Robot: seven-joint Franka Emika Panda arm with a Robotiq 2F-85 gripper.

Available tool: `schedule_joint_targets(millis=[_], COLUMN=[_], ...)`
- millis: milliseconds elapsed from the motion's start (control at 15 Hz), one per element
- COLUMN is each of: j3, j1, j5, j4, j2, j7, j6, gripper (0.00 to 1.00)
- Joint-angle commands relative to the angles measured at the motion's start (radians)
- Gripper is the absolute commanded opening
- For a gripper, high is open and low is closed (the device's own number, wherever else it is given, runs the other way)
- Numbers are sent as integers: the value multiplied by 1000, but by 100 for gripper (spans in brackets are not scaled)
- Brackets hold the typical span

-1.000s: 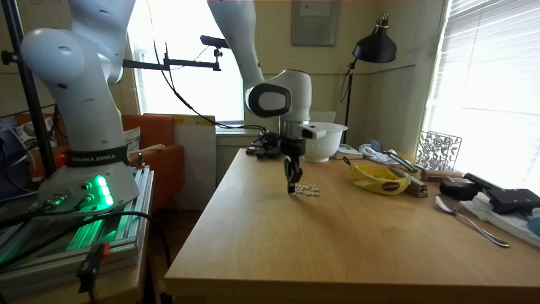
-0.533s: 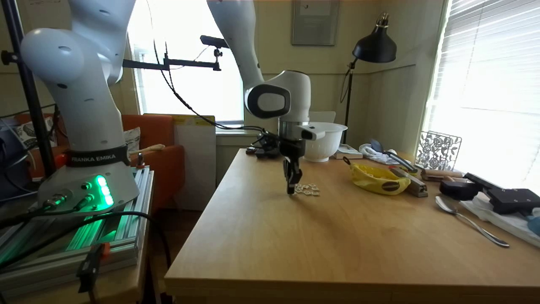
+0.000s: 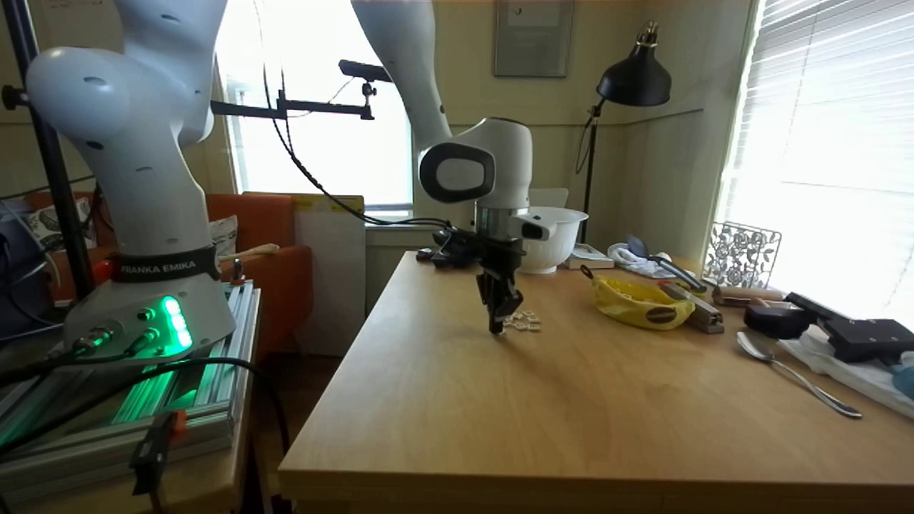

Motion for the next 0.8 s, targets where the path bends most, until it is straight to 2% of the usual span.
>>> schedule_joint_targets(millis=[0, 467, 733], j3=[43, 93, 98], j1=[-74, -142, -147], j5=[-8, -23, -29], j4=[11, 5, 5], j2=[36, 39, 42], j7=[-158, -406, -535], j6=[19, 16, 14], gripper=[0, 0, 0])
